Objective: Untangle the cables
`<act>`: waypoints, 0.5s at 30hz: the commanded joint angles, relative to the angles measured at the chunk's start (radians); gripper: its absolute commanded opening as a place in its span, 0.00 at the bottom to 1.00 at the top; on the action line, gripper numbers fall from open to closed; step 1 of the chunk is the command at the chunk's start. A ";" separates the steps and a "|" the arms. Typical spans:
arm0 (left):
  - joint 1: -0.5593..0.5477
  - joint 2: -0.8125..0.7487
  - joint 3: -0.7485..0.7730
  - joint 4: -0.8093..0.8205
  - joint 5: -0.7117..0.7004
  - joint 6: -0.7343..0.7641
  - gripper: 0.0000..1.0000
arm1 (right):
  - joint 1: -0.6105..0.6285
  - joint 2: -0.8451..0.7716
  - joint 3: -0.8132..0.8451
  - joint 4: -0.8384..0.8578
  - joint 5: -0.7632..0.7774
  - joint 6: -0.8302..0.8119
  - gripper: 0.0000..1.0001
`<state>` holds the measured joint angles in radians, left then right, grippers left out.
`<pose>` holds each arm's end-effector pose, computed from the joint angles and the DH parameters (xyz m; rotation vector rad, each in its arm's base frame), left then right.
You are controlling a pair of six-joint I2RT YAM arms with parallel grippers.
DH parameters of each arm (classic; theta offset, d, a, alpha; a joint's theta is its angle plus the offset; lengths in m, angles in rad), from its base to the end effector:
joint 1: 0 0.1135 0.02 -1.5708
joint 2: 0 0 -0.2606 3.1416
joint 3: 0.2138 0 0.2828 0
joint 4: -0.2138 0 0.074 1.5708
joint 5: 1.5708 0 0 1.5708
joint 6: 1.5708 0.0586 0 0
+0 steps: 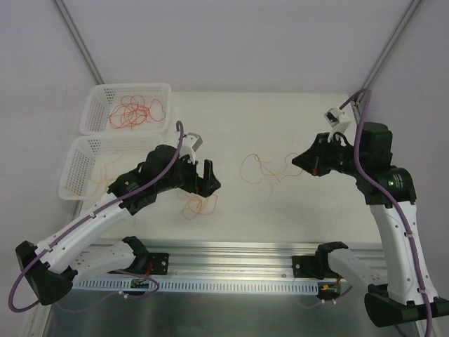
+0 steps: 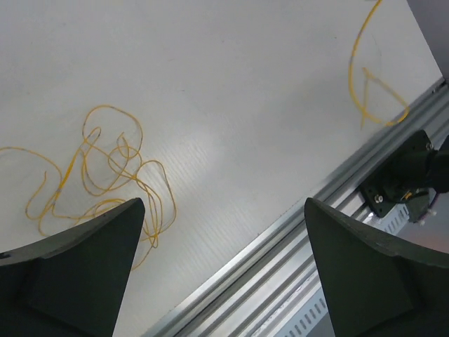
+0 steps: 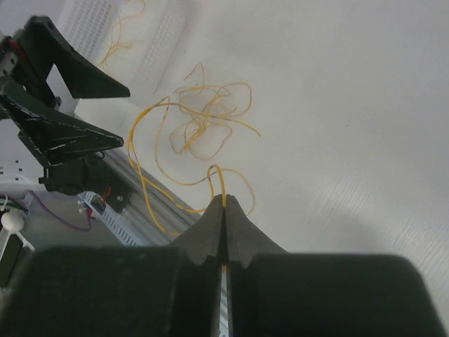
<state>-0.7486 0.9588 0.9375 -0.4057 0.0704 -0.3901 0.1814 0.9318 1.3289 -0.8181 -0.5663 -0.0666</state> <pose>0.1939 -0.1857 0.3261 0.4188 2.0457 -0.7863 0.1998 0.0686 0.4344 -0.6035 1.8820 0.6364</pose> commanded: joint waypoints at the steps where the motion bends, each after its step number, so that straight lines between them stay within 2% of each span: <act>1: -0.046 -0.022 0.066 0.018 0.075 0.176 0.99 | 0.058 0.012 -0.019 0.000 -0.055 -0.059 0.01; 5: -0.098 -0.029 0.093 0.054 0.092 0.276 0.99 | 0.160 0.024 -0.031 0.011 -0.070 -0.067 0.01; 10: -0.175 -0.029 0.109 0.146 0.157 0.404 0.99 | 0.230 0.033 -0.043 0.034 -0.076 -0.058 0.01; 15: -0.241 0.029 0.147 0.174 0.163 0.493 0.99 | 0.302 0.039 -0.054 0.068 -0.081 -0.038 0.01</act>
<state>-0.9585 0.9653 1.0348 -0.3000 0.1993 -0.0002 0.4511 0.9680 1.2766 -0.8078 -0.6155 -0.1051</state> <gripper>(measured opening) 0.992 0.013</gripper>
